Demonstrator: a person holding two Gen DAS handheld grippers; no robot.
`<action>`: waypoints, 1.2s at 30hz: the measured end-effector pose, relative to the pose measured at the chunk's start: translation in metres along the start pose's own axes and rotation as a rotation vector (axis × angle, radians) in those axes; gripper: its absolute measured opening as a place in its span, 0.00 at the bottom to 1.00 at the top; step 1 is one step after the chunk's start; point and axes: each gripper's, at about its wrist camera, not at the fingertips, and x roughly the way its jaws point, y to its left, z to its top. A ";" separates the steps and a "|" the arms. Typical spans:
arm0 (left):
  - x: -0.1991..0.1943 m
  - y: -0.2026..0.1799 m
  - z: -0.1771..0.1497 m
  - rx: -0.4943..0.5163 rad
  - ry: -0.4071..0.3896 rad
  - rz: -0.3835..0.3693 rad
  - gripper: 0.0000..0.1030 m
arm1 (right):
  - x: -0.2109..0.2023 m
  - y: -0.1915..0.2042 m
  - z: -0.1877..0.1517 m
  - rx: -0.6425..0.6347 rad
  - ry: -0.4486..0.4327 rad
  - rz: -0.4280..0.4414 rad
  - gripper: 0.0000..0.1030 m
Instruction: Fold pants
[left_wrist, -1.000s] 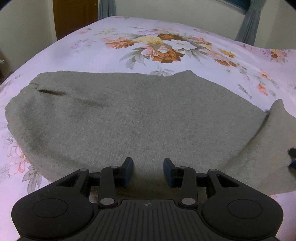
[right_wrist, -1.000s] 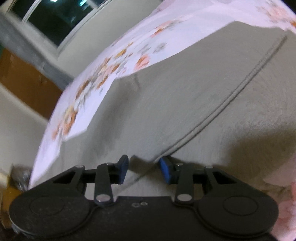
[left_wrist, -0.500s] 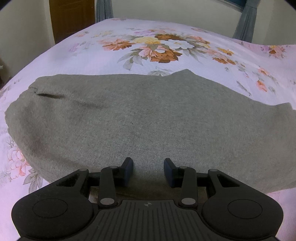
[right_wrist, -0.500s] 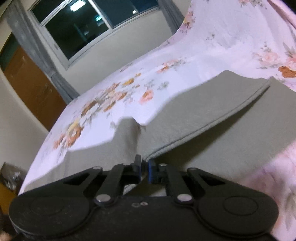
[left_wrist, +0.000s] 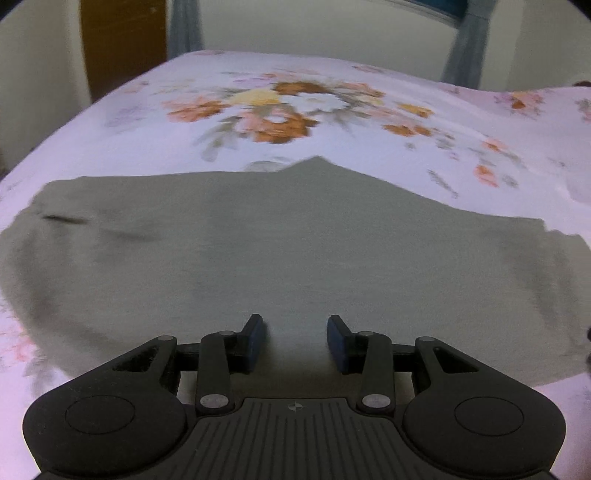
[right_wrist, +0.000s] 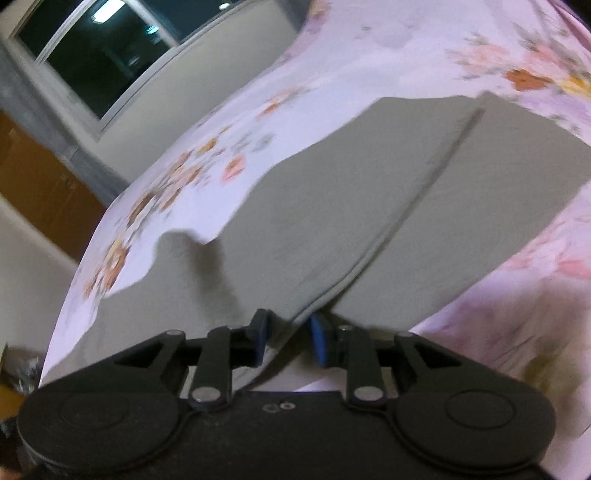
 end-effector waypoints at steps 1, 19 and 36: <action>0.003 -0.007 0.000 0.006 0.007 -0.010 0.38 | 0.002 -0.009 0.007 0.030 -0.013 -0.006 0.24; 0.016 -0.037 -0.006 0.059 0.018 0.053 0.44 | -0.026 -0.034 0.095 -0.064 -0.312 -0.096 0.07; 0.013 -0.041 -0.011 0.086 0.006 0.063 0.46 | -0.039 -0.089 0.058 -0.084 -0.177 -0.278 0.12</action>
